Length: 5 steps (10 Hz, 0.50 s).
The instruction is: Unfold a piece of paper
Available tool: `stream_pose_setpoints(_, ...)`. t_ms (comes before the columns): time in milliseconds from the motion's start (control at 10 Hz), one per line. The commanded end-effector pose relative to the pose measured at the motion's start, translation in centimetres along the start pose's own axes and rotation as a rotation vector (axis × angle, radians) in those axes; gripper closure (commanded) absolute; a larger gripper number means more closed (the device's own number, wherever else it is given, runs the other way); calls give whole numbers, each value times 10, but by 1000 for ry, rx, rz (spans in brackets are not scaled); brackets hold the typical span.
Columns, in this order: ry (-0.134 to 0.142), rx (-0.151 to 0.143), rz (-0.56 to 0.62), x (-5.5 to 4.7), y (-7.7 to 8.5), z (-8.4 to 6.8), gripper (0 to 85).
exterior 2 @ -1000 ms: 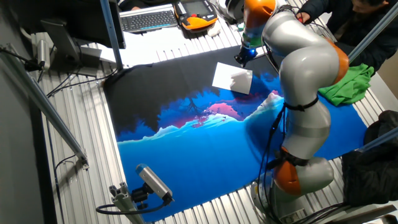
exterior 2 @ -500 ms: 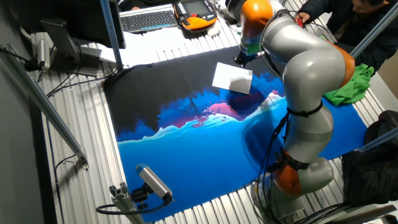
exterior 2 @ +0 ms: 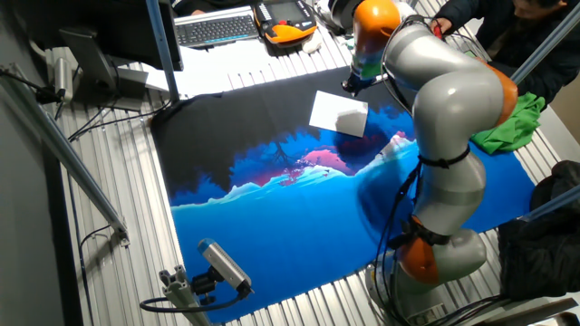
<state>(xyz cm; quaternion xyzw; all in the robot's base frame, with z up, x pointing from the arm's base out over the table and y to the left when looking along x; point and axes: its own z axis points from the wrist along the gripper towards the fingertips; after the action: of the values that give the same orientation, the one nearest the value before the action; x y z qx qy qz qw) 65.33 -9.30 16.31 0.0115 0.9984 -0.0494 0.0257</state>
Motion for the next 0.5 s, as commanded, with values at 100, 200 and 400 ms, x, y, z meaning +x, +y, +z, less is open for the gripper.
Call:
stream_pose_setpoints(100,10,-10,-5,-15,-9,4,680)
stream_pose_setpoints(200,15,-14,-10,-22,-13,9,680)
stream_pose_setpoints(400,10,-25,-11,-30,-19,24,680)
